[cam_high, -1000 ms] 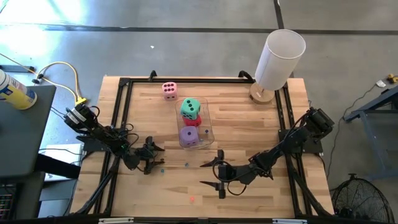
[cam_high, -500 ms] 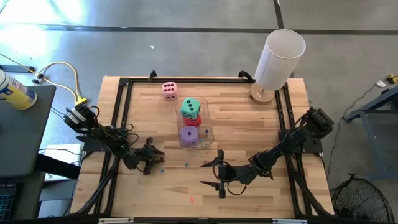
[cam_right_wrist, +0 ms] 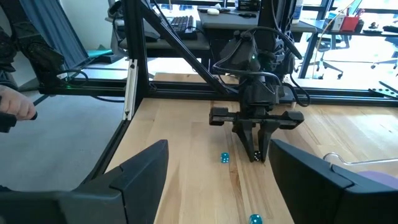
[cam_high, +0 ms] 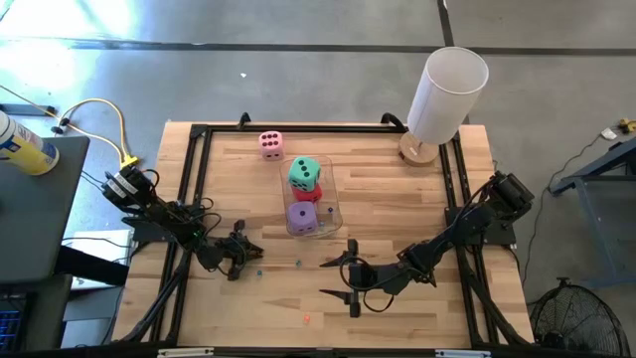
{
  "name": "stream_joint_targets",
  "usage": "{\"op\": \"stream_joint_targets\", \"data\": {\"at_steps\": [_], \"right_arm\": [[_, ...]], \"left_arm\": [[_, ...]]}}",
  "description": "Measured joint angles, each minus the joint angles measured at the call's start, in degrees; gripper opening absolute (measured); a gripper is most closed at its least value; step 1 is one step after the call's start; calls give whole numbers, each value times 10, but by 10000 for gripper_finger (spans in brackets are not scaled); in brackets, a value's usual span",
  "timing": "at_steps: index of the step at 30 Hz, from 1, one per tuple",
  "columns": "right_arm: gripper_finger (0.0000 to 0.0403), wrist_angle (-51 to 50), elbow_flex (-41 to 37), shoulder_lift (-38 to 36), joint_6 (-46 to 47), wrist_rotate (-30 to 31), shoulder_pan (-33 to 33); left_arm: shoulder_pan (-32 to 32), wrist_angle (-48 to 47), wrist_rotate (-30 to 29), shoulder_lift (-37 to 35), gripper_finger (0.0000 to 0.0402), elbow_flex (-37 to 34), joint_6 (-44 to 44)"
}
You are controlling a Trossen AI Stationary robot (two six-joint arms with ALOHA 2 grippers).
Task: Pick & Place Dice
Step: Put the small black die into the transparent bin
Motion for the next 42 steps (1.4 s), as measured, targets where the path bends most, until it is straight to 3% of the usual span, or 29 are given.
{"op": "stream_joint_targets", "data": {"at_steps": [10, 21, 28, 32, 38, 42], "right_arm": [[270, 0, 0, 0, 0, 0, 0], [270, 0, 0, 0, 0, 0, 0], [270, 1, 0, 0, 1, 0, 0], [270, 0, 0, 0, 10, 0, -1], [270, 0, 0, 0, 10, 0, -1], [270, -1, 0, 0, 10, 0, -2]], "left_arm": [[1, 26, 18, -4, 64, 2, 33], [9, 6, 103, -91, 65, 37, 155], [18, 12, 100, -110, 65, 76, 221], [49, 14, 108, -110, 65, 106, 265], [120, 11, 178, -111, 65, 164, 339], [170, -68, 221, -119, 65, 215, 352]]}}
